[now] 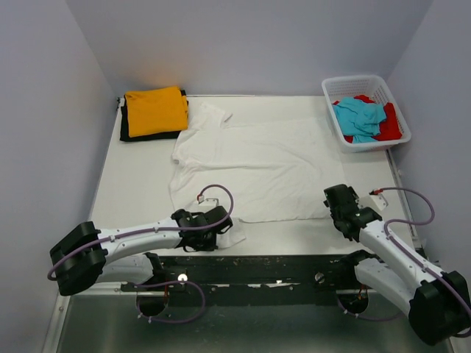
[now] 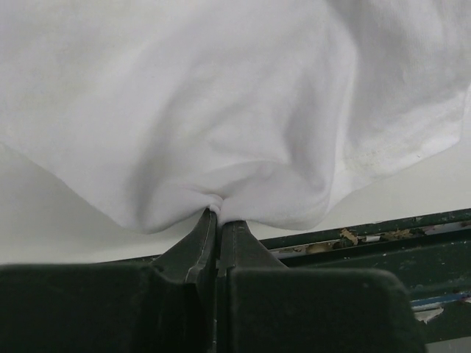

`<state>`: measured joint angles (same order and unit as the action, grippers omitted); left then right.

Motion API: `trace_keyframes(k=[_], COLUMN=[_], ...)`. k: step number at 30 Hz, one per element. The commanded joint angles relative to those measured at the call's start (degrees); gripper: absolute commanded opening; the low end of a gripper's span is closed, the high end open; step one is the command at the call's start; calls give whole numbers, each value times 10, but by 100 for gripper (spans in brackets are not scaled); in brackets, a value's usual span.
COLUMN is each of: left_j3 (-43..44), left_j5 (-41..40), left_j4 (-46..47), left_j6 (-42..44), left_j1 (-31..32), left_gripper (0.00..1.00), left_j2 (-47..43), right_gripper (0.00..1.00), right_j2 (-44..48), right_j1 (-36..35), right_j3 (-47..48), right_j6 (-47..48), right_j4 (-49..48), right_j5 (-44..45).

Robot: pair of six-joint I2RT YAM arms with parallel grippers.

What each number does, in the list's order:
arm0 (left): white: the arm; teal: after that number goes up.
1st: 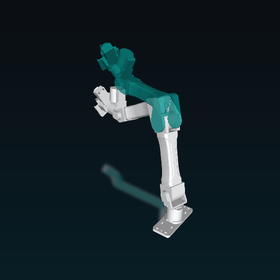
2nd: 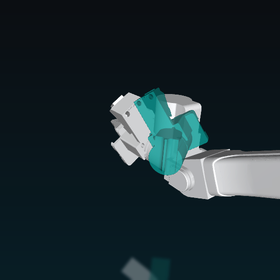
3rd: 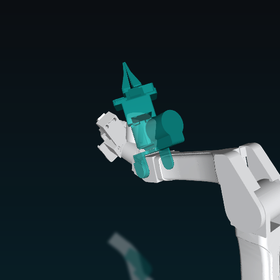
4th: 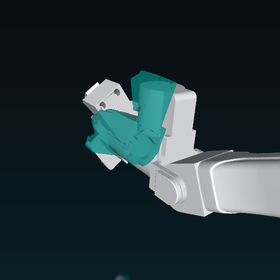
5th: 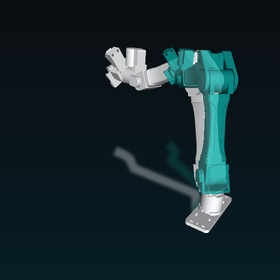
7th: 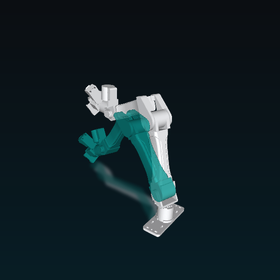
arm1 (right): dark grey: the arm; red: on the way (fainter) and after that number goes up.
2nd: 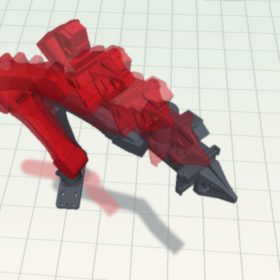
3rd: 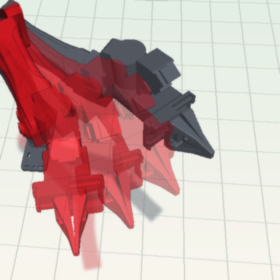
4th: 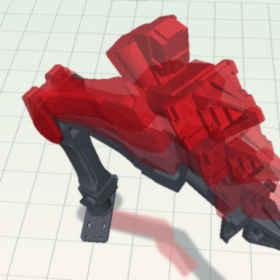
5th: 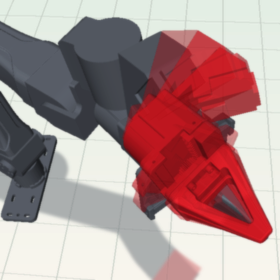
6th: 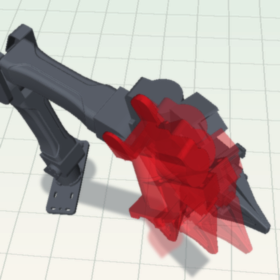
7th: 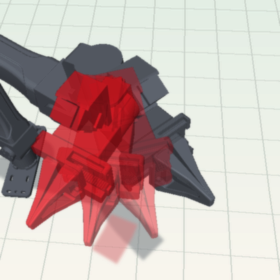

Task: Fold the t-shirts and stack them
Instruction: Grab the side of the flattened tshirt closest away from the robot with both arms, then fold the flattened tshirt in 1/3 of the way

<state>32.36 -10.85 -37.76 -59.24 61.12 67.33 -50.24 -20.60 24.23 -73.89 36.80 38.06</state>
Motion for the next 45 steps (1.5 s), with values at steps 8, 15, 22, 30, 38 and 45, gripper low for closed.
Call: trace_keyframes(k=[8,15,22,30,38,45], left_j3=[4,11,6,-2,-32,-51], left_j5=[1,-19,-34,-10,39,48], left_j4=[9,-2,-5,-45,-47,-53], left_j6=[9,-4,-22,-18,-47,-92], left_j1=[0,0,0,3,48,105], left_gripper=[0,0,0,0,0,0], left_j2=[-23,-30,-42,-100,-179,-223], right_gripper=[73,45,1,1,1,1], right_j2=[-73,-115,-122,20,165,212], right_j1=[2,4,6,6,6,7], right_j3=[-52,-53,-48,5,42,30], right_j6=[-78,-62,-39,-47,-27,-26], right_j4=[-87,-133,-155,7,144,149], right_j5=[48,68,80,21,-41,-98])
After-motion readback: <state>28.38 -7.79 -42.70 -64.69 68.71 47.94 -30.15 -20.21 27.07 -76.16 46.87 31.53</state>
